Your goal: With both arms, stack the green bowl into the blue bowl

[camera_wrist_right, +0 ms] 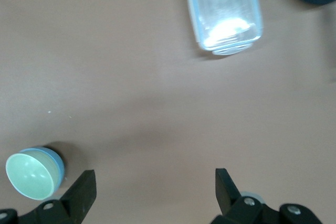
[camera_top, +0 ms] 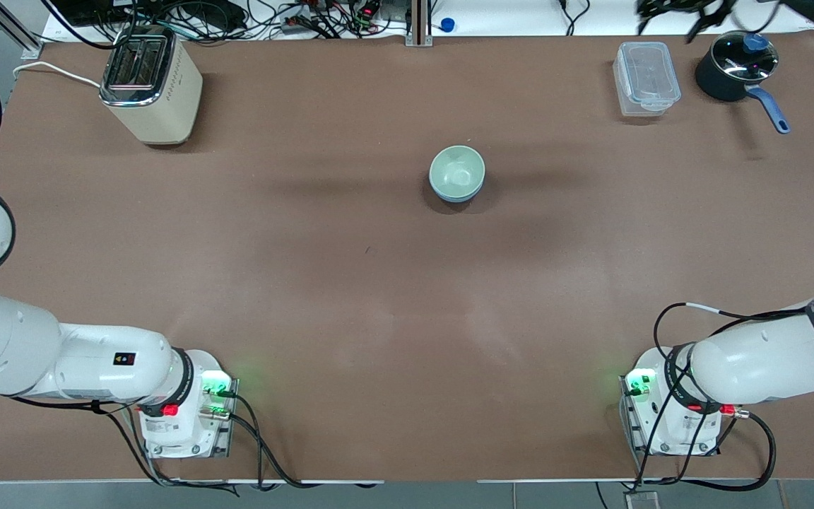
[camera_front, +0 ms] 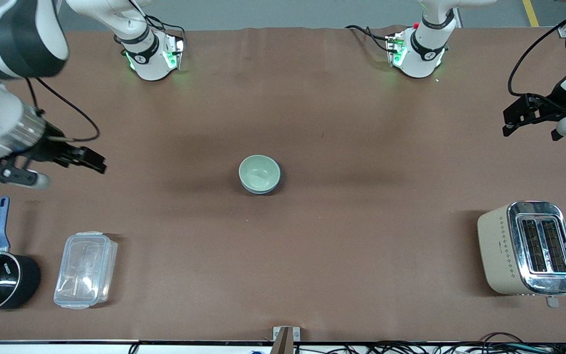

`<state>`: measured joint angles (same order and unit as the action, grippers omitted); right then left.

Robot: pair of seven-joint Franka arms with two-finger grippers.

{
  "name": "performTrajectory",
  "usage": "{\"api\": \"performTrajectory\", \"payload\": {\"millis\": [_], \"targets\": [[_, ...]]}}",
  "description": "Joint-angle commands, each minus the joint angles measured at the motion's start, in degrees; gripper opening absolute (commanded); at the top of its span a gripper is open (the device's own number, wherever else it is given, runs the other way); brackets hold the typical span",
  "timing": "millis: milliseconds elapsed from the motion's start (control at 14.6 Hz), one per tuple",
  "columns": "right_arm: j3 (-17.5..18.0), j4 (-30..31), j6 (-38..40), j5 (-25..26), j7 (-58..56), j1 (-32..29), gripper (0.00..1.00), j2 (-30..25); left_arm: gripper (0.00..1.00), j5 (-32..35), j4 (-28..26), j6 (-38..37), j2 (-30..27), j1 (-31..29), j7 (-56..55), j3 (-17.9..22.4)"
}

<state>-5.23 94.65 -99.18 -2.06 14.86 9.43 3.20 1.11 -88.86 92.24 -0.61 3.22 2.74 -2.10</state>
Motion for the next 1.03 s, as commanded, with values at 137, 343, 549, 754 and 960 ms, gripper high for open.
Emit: {"api": "performTrajectory", "payload": {"millis": [137,343,549,754,960], "targets": [[0.75,0.80,2.84,1.18,-11.06,-8.10,1.00,-4.78,1.00,-0.58,-0.77,-2.95,-1.49,-0.06,-0.27,-0.36],[0.75,-0.86,5.30,1.18,-15.19,-10.83,1.00,-5.57,1.00,-0.93,-4.99,-1.81,-4.82,-0.06,-0.27,-0.36],[0.75,-3.59,8.29,1.27,-16.00,-11.63,1.00,-5.40,1.00,-0.41,-4.83,-2.33,-4.93,-0.15,0.16,-1.07],[0.75,-5.52,9.87,1.36,-15.91,-12.33,1.00,-5.31,1.00,-0.41,-4.21,-2.33,-4.31,-0.15,0.08,-1.07],[0.66,-7.89,10.40,2.32,-15.91,-12.77,1.00,-5.13,1.00,-0.41,-4.30,-2.33,-4.31,-0.15,0.69,-1.07]]}}
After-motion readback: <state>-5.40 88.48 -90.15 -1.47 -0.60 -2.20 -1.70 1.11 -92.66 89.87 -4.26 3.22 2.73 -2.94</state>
